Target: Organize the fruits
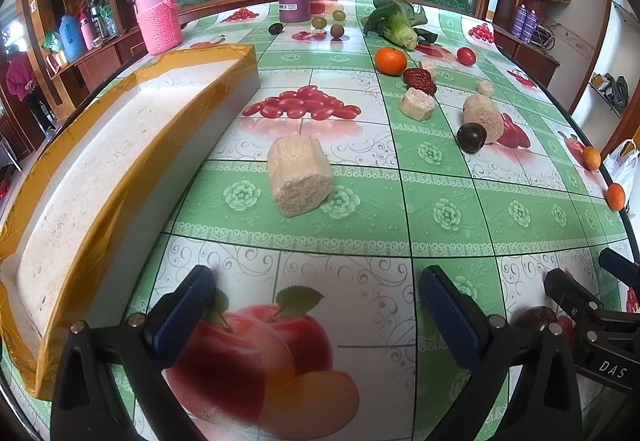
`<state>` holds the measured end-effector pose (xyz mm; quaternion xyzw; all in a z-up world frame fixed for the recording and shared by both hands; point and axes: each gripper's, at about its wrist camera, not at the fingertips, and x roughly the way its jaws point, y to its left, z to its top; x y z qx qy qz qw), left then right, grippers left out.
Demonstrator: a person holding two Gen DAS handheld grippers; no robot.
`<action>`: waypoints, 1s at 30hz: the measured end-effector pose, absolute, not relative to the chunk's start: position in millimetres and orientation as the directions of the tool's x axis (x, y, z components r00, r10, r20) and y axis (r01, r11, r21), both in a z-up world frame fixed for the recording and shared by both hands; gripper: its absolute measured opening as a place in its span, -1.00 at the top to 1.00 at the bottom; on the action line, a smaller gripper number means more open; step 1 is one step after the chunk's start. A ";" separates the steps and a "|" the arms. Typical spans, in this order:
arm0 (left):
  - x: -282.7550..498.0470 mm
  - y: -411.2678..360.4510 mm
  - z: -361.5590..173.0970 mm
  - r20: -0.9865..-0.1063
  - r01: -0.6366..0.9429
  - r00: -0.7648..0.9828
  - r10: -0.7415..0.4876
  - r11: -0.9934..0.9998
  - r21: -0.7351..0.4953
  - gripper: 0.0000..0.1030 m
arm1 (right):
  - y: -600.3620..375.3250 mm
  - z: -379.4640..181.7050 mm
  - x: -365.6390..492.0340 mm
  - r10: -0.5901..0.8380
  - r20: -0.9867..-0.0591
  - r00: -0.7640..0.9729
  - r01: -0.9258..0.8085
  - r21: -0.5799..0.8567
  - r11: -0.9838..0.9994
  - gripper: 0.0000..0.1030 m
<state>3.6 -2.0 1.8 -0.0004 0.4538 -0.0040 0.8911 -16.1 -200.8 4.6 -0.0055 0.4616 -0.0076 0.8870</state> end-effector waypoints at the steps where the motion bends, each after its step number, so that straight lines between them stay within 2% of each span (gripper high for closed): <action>1: 3.6 -2.1 1.8 -0.809 0.007 0.588 -0.007 1.000 -0.004 -1.00 | -201.0 4.7 -16.2 -0.019 -0.819 0.574 0.008 -0.017 1.000 -1.00; 10: 4.6 -3.1 1.5 -0.810 -0.015 0.586 0.006 1.000 -0.003 -1.00 | -199.8 5.8 -16.8 -0.020 -0.830 0.557 0.009 -0.018 1.000 -1.00; 15: 2.6 3.3 7.0 -0.836 0.028 0.548 -0.037 0.999 -0.026 -1.00 | -196.9 14.5 -15.6 -0.039 -0.859 0.511 0.028 -0.029 0.999 -1.00; 18: -11.3 16.4 27.8 -0.802 0.050 0.590 -0.097 0.995 -0.084 -1.00 | -194.4 34.8 -27.6 -0.033 -0.835 0.550 0.026 -0.023 0.999 -1.00; 24: -38.0 36.0 55.6 -0.777 0.104 0.619 -0.113 0.993 -0.061 -1.00 | -189.5 66.3 -48.2 0.001 -0.816 0.579 0.043 0.031 0.999 -1.00; 30: -48.8 41.6 70.6 -0.750 0.137 0.645 -0.146 0.988 -0.075 -1.00 | -182.0 80.3 -64.2 -0.036 -0.794 0.607 0.084 0.018 0.996 -1.00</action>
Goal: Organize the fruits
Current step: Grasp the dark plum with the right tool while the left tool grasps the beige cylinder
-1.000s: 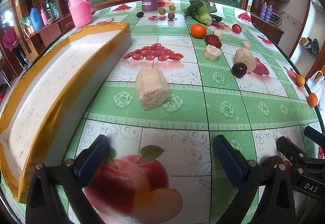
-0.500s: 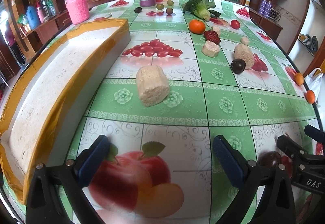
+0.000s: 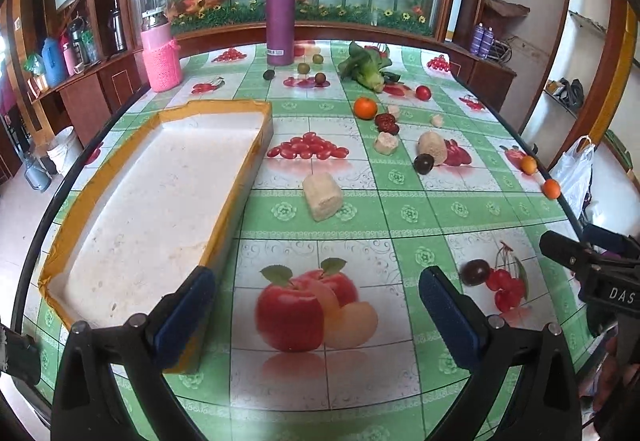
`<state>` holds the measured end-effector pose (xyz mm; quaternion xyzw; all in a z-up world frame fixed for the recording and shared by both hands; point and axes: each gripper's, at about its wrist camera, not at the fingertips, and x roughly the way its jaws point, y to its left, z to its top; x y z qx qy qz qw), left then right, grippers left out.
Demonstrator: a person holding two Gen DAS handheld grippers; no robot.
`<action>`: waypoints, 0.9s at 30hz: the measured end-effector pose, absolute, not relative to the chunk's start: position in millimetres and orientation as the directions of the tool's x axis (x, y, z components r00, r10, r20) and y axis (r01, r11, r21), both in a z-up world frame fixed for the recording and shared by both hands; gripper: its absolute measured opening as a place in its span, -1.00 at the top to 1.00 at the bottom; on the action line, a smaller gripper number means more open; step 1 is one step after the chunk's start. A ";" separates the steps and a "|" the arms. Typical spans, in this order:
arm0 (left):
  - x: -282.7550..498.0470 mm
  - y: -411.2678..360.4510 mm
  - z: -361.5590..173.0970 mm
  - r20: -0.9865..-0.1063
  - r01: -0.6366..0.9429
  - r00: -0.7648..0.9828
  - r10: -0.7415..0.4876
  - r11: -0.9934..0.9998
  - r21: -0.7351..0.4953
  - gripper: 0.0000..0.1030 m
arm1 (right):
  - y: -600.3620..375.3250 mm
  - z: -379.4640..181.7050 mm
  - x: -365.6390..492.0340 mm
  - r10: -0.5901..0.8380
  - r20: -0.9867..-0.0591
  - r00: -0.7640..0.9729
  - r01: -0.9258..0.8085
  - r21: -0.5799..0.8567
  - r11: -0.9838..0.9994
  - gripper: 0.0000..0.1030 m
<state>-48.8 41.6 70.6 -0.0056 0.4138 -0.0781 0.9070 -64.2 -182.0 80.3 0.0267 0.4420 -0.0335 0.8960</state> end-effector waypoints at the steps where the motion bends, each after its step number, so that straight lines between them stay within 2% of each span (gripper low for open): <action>1: -49.2 42.0 73.1 -0.746 0.136 0.648 -0.154 0.987 -0.087 -1.00 | -180.7 82.5 -65.3 -0.040 -0.788 0.615 0.085 0.016 0.996 -1.00; 8: -51.4 47.3 82.2 -0.711 0.121 0.690 -0.137 0.990 -0.073 -1.00 | -178.5 85.9 -72.2 -0.062 -0.776 0.627 0.090 -0.007 0.996 -1.00; 27: -41.9 44.9 78.2 -0.725 0.129 0.673 -0.150 0.988 -0.085 -1.00 | -172.0 78.3 -70.7 -0.058 -0.792 0.607 0.062 -0.025 0.998 -1.00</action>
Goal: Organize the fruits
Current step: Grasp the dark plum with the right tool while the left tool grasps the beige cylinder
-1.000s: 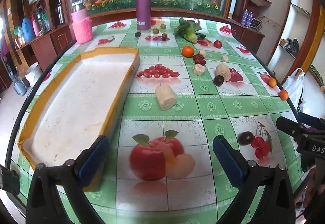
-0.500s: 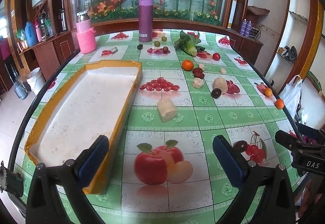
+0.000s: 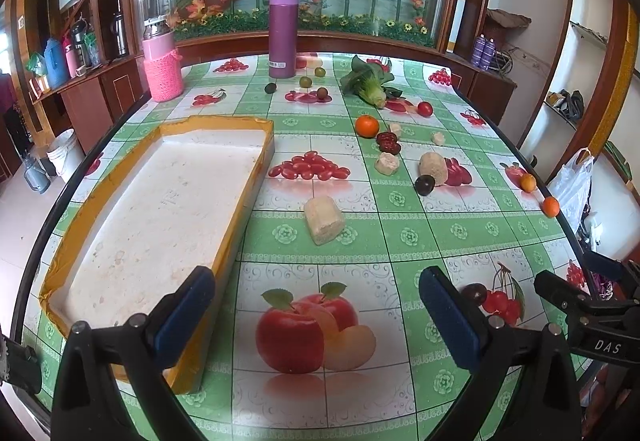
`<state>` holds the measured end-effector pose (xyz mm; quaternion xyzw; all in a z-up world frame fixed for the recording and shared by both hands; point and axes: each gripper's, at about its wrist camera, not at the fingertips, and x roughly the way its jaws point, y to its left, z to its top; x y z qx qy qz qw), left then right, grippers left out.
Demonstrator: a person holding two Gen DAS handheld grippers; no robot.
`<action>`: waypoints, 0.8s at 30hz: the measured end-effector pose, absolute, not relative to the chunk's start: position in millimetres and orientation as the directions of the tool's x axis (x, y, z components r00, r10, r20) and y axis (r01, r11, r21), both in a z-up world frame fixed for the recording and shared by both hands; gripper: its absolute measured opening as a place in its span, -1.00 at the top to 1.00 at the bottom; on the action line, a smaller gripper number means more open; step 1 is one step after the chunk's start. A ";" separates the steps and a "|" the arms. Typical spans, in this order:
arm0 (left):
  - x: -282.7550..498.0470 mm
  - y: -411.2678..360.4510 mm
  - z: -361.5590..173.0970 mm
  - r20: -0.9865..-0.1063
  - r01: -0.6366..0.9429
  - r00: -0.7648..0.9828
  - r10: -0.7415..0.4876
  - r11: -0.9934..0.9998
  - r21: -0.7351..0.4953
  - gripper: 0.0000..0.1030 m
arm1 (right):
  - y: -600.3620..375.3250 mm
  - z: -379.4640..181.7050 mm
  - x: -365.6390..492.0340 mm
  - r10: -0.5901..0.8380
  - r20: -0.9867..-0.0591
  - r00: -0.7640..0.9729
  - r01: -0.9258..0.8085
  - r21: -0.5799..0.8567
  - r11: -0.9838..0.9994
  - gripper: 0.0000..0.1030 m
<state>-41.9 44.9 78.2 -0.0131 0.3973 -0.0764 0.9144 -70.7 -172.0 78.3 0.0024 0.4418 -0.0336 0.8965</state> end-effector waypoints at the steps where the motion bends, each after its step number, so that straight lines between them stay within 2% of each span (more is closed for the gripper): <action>1: -41.5 45.1 78.2 -0.725 0.130 0.672 -0.151 0.988 -0.086 -1.00 | -170.6 77.7 -69.5 -0.061 -0.793 0.606 0.057 -0.034 0.998 -1.00; 9: -39.9 47.2 74.2 -0.736 0.152 0.660 -0.153 0.986 -0.069 -1.00 | -173.1 50.3 -65.8 -0.043 -0.847 0.530 0.002 -0.049 0.999 -1.00; 17: -44.2 49.5 69.3 -0.744 0.176 0.650 -0.158 0.983 -0.056 -1.00 | -148.7 40.2 -54.0 0.076 -0.858 0.508 -0.118 0.018 0.993 -1.00; 19: -46.1 51.5 70.2 -0.743 0.179 0.651 -0.157 0.983 -0.051 -1.00 | -143.5 37.8 -47.2 0.107 -0.861 0.498 -0.140 0.042 0.989 -0.94; 21: -48.2 53.6 71.0 -0.742 0.183 0.653 -0.153 0.982 -0.041 -1.00 | -139.0 35.0 -41.4 0.134 -0.865 0.484 -0.164 0.061 0.985 -0.71; 23: -50.2 55.6 70.6 -0.742 0.183 0.655 -0.146 0.983 -0.031 -1.00 | -134.5 30.6 -36.5 0.144 -0.873 0.467 -0.187 0.062 0.980 -0.57; 24: -51.0 56.5 69.8 -0.743 0.185 0.654 -0.144 0.982 -0.028 -1.00 | -133.1 28.4 -34.6 0.153 -0.877 0.456 -0.198 0.067 0.978 -0.41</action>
